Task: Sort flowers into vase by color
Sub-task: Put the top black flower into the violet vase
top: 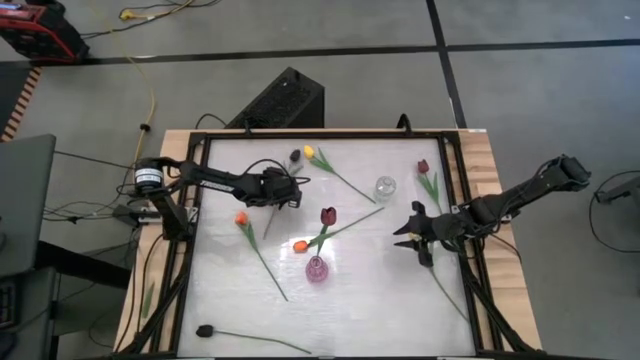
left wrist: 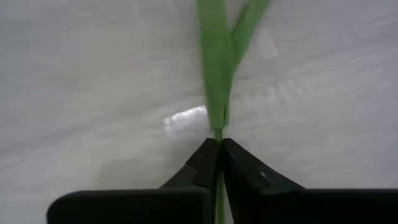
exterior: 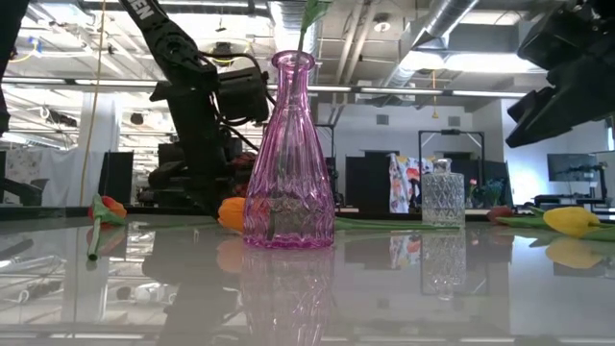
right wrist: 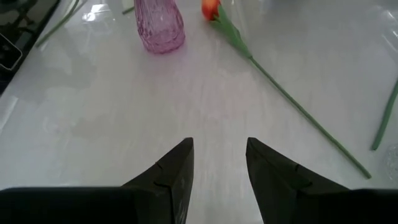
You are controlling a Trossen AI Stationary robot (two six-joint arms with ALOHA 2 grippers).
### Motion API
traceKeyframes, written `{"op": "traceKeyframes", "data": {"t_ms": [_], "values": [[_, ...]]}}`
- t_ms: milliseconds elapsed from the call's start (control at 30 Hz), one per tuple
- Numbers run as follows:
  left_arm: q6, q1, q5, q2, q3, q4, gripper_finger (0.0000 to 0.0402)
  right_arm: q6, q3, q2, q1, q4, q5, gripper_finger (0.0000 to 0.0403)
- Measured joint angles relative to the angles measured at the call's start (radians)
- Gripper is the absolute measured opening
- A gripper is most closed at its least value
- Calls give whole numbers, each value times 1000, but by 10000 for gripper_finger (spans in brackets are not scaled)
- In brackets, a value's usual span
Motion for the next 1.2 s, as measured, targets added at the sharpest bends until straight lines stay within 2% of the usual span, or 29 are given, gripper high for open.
{"op": "traceKeyframes", "data": {"t_ms": [200,400,533,667,767,900,1033,1200], "values": [[39,-33,-92,-78,-9,6,2,42,0,0,0,-5,-1,172],[155,-98,-242,-242,-5,131,2,69,1,0,2,9,-5,172],[270,-167,-320,-353,-4,244,2,69,1,0,21,93,-29,172],[448,-249,-343,-414,-4,418,2,29,1,11,54,246,-30,172],[612,-297,-297,-424,-3,586,2,-64,1,41,74,406,-30,172],[788,-324,-151,-396,-3,781,2,-209,1,110,73,645,15,172],[864,-324,-8,-366,-3,929,2,-308,1,174,46,826,30,172],[907,-310,106,-361,-2,1036,2,-397,3,215,-20,1012,30,172]]}}
